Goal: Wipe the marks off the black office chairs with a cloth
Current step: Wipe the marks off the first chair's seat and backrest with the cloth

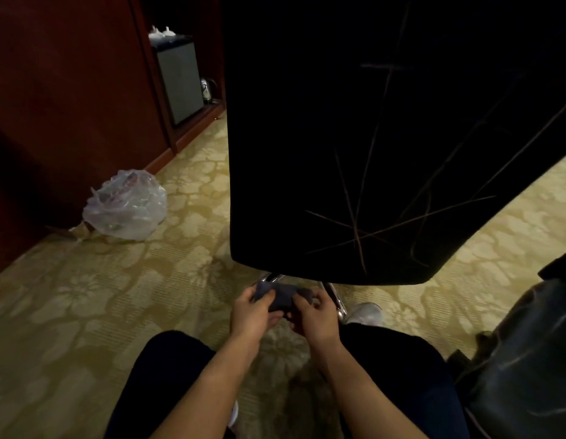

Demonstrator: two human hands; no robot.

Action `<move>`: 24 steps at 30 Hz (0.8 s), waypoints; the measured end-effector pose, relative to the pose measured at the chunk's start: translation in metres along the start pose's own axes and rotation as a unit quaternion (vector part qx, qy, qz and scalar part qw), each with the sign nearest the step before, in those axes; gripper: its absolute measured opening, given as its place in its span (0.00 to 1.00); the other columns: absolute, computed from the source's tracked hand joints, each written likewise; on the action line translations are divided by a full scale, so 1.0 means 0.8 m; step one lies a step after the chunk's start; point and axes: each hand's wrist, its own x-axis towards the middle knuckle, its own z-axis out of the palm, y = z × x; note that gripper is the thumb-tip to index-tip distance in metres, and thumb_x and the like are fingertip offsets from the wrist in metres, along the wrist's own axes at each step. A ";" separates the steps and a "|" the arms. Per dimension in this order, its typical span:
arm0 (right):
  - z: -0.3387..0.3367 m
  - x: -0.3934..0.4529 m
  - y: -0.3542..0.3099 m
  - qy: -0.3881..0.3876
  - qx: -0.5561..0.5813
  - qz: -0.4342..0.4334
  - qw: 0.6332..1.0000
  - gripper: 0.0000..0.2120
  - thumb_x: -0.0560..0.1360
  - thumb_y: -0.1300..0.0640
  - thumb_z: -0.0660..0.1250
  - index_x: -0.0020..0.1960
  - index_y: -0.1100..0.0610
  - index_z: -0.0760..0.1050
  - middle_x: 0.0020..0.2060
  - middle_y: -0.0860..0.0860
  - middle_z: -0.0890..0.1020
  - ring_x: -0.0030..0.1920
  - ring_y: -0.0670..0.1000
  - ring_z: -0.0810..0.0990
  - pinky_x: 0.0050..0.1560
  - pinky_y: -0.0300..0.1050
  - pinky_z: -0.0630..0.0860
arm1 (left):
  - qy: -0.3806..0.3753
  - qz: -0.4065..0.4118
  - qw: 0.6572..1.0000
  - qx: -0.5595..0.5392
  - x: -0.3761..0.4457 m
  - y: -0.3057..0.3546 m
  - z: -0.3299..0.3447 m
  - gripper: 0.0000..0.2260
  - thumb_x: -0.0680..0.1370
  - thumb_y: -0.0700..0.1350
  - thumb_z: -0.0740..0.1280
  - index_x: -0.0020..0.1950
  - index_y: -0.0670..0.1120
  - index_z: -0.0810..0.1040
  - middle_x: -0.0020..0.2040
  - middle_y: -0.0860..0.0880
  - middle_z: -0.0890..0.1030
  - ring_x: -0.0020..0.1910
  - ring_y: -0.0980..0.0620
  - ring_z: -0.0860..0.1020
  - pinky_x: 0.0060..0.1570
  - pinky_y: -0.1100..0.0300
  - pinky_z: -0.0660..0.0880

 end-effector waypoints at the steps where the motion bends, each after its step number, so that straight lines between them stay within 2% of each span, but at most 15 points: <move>1: 0.001 0.012 0.006 0.004 -0.003 0.005 1.000 0.04 0.78 0.65 0.65 0.48 0.59 0.70 0.37 0.56 0.79 0.36 0.53 0.80 0.30 0.43 0.73 | 0.000 0.000 1.000 0.003 0.014 -0.004 0.002 0.10 0.80 0.40 0.67 0.62 0.43 0.76 0.51 0.41 0.83 0.40 0.46 0.84 0.36 0.59 0.79; 4: 0.007 0.052 0.022 0.018 0.016 0.017 1.000 0.05 0.79 0.66 0.65 0.48 0.60 0.69 0.42 0.59 0.76 0.44 0.56 0.80 0.33 0.43 0.76 | -0.012 -0.001 1.000 0.001 0.052 -0.008 0.008 0.10 0.81 0.37 0.65 0.61 0.43 0.76 0.50 0.46 0.82 0.43 0.51 0.81 0.36 0.64 0.77; 8: 0.018 0.091 0.022 0.042 0.083 0.027 0.995 0.05 0.80 0.65 0.64 0.46 0.57 0.71 0.45 0.59 0.76 0.48 0.56 0.80 0.39 0.46 0.77 | -0.023 0.018 0.999 -0.028 0.090 0.002 0.028 0.07 0.81 0.33 0.64 0.57 0.40 0.75 0.46 0.47 0.80 0.40 0.54 0.80 0.36 0.65 0.76; 11: 0.026 0.109 0.009 0.059 0.134 0.038 0.988 0.06 0.79 0.65 0.64 0.46 0.58 0.71 0.42 0.58 0.77 0.44 0.53 0.79 0.40 0.45 0.78 | 0.004 0.032 0.999 -0.030 0.111 0.003 0.046 0.05 0.81 0.34 0.64 0.52 0.43 0.75 0.47 0.47 0.80 0.46 0.52 0.79 0.43 0.62 0.77; 15: 0.039 0.123 -0.001 0.129 0.184 0.064 0.972 0.09 0.77 0.69 0.66 0.44 0.59 0.69 0.39 0.58 0.76 0.40 0.54 0.79 0.41 0.45 0.78 | 0.046 0.040 0.997 -0.046 0.122 0.003 0.056 0.05 0.80 0.33 0.65 0.50 0.43 0.74 0.47 0.46 0.79 0.51 0.48 0.79 0.45 0.61 0.76; 17: 0.046 0.123 -0.007 0.156 0.181 0.044 0.970 0.10 0.76 0.70 0.67 0.44 0.59 0.68 0.36 0.57 0.75 0.36 0.51 0.77 0.38 0.44 0.76 | 0.047 0.048 0.996 -0.063 0.118 0.008 0.058 0.05 0.80 0.33 0.64 0.51 0.42 0.73 0.46 0.48 0.79 0.53 0.47 0.78 0.49 0.59 0.77; 19: 0.052 0.116 -0.025 0.161 0.169 -0.006 0.972 0.10 0.75 0.70 0.67 0.44 0.59 0.69 0.32 0.54 0.75 0.33 0.49 0.75 0.36 0.43 0.75 | 0.030 0.096 0.992 -0.069 0.106 0.023 0.058 0.06 0.80 0.33 0.65 0.52 0.43 0.74 0.47 0.49 0.80 0.54 0.48 0.79 0.50 0.58 0.78; 21: 0.055 0.103 -0.055 0.148 0.174 -0.060 0.972 0.09 0.75 0.69 0.68 0.46 0.58 0.70 0.29 0.50 0.76 0.31 0.47 0.76 0.35 0.40 0.74 | -0.001 0.178 0.982 -0.068 0.090 0.047 0.056 0.07 0.80 0.34 0.65 0.52 0.46 0.75 0.49 0.48 0.82 0.52 0.51 0.81 0.47 0.62 0.78; 24: 0.052 0.087 -0.090 0.118 0.183 -0.125 0.968 0.09 0.76 0.66 0.69 0.51 0.59 0.70 0.30 0.49 0.78 0.32 0.46 0.78 0.37 0.38 0.76 | -0.053 0.260 0.962 -0.059 0.074 0.078 0.054 0.07 0.80 0.35 0.65 0.56 0.45 0.75 0.52 0.46 0.83 0.52 0.54 0.83 0.49 0.63 0.78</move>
